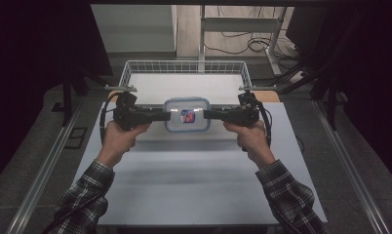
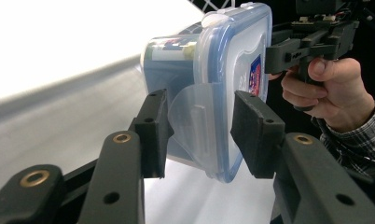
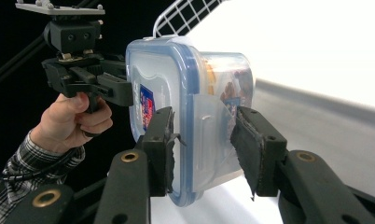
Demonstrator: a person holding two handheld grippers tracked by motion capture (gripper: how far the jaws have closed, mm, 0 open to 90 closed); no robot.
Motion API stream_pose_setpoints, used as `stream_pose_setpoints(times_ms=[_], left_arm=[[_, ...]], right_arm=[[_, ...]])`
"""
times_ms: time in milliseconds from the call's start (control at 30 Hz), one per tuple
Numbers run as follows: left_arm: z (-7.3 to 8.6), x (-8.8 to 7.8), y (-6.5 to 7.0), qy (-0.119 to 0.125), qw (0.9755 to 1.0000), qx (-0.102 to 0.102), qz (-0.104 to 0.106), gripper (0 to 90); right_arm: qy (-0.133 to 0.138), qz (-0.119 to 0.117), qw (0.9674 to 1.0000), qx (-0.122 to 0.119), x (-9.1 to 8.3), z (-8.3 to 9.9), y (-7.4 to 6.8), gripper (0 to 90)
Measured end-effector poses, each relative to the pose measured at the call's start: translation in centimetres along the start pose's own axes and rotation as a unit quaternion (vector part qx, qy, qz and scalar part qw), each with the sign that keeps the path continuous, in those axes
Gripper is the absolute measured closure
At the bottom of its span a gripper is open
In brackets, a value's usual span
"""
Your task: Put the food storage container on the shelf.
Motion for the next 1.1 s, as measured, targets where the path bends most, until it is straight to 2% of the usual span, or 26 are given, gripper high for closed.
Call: stream_pose_setpoints(times_ms=[133, 200, 400, 567, 700, 800, 833, 1000, 1067, 1100], left_arm=[[-1.5, 0.0, -0.3, 0.004, 1.0, 0.006, 0.0, 56.9], [-2.2, 0.0, -0.5, 0.006, 1.0, 0.007, 0.0, 56.9], [-4.5, 0.3, -1.8, 0.012, 0.9999, 0.001, -0.003, 56.8], [-5.5, 0.8, -2.8, 0.017, 0.9998, -0.004, -0.006, 56.7], [-5.6, 1.8, -4.2, 0.022, 0.9995, -0.021, -0.003, 56.6], [-5.5, 2.1, -4.7, 0.025, 0.9993, -0.028, -0.001, 56.4], [-5.4, 2.4, -5.0, 0.027, 0.999, -0.036, -0.001, 56.4], [-5.3, 2.7, -5.5, 0.03, 0.9989, -0.035, -0.003, 56.0], [-5.4, 2.9, -5.6, 0.034, 0.999, -0.029, -0.008, 55.6], [-5.4, 2.9, -5.6, 0.035, 0.999, -0.026, -0.011, 55.2]], right_arm=[[0.004, -0.001, 1.0, -0.008, 0.4, -1.9, 0.1, 58.2], [0.005, 0.0, 0.9999, -0.01, 0.5, -2.3, 0.1, 58.2], [0.014, 0.003, 0.9999, -0.007, 1.4, -4.4, 0.7, 58.2], [0.018, 0.005, 0.9998, -0.001, 1.9, -5.4, 1.5, 58.1], [0.02, 0.012, 0.9997, 0.008, 2.5, -5.9, 2.9, 58.0], [0.021, 0.017, 0.9995, 0.016, 2.9, -6.0, 3.6, 58.0], [0.02, 0.018, 0.9994, 0.019, 3.0, -6.0, 3.8, 58.0], [0.017, 0.023, 0.9993, 0.025, 3.2, -5.9, 4.5, 57.5], [0.021, 0.026, 0.999, 0.028, 3.3, -5.9, 4.7, 56.6], [0.024, 0.041, 0.9986, 0.022, 3.3, -5.9, 5.0, 56.4]])
Point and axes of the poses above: each handheld gripper's, and its own axes: x roughly forward along the jaws, z roughly out of its underside, y roughly to its right, the point moved 8 cm from there along x, roughly forward along the jaws, and after that the axes turned 9 degrees about y, right-handed, at the moved point
